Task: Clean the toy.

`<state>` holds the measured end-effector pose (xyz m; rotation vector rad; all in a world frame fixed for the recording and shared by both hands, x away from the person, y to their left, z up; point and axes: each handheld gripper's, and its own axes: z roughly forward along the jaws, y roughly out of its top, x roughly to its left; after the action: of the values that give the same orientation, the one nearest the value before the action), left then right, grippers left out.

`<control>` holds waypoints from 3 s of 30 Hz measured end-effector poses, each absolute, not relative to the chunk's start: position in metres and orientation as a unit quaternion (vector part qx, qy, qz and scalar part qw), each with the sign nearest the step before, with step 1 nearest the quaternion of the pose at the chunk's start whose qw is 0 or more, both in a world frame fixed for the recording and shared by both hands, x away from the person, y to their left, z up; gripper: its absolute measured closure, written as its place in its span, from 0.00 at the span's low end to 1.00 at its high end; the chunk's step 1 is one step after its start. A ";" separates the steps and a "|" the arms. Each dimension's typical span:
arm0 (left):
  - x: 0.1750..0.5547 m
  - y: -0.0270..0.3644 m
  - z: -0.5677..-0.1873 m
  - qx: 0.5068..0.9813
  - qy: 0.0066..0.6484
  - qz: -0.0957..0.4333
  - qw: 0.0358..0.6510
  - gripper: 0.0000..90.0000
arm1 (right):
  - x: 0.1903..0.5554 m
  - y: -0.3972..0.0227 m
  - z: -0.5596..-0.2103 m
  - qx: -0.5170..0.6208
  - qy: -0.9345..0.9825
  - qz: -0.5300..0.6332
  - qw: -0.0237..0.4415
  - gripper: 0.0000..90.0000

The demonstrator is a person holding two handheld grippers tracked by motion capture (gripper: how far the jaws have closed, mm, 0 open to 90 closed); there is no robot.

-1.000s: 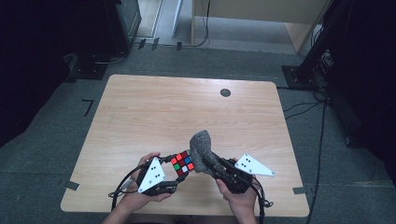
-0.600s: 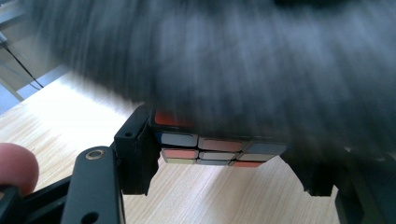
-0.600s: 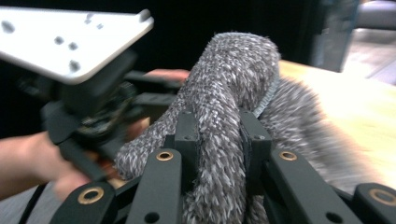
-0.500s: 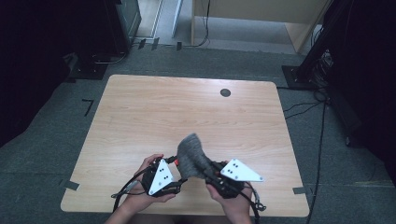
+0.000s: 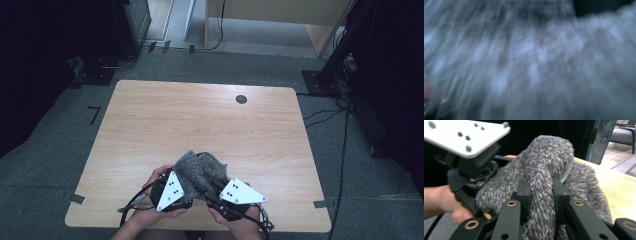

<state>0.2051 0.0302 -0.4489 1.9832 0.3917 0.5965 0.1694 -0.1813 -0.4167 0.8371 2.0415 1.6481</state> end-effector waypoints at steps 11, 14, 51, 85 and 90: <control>0.207 0.038 -0.445 0.809 0.165 0.241 0.510 0.38 | 0.187 -0.238 -0.411 0.402 0.645 0.614 0.211 0.82; 0.207 0.038 -0.443 0.805 0.164 0.229 0.522 0.38 | 0.182 -0.230 -0.412 0.382 0.647 0.633 0.188 0.82; 0.213 0.064 -0.424 0.726 0.198 0.142 0.644 0.38 | 0.194 -0.205 -0.461 0.392 0.665 0.635 -0.001 0.83; 0.214 0.061 -0.426 0.727 0.205 0.140 0.640 0.38 | 0.194 -0.214 -0.455 0.404 0.649 0.643 0.033 0.83; 0.215 0.062 -0.427 0.724 0.209 0.136 0.643 0.38 | 0.192 -0.198 -0.462 0.387 0.673 0.630 0.008 0.83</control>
<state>0.2147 0.0622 -0.4267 1.6496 0.4757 0.3088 0.1922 -0.1977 -0.4623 1.2090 2.1050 1.9695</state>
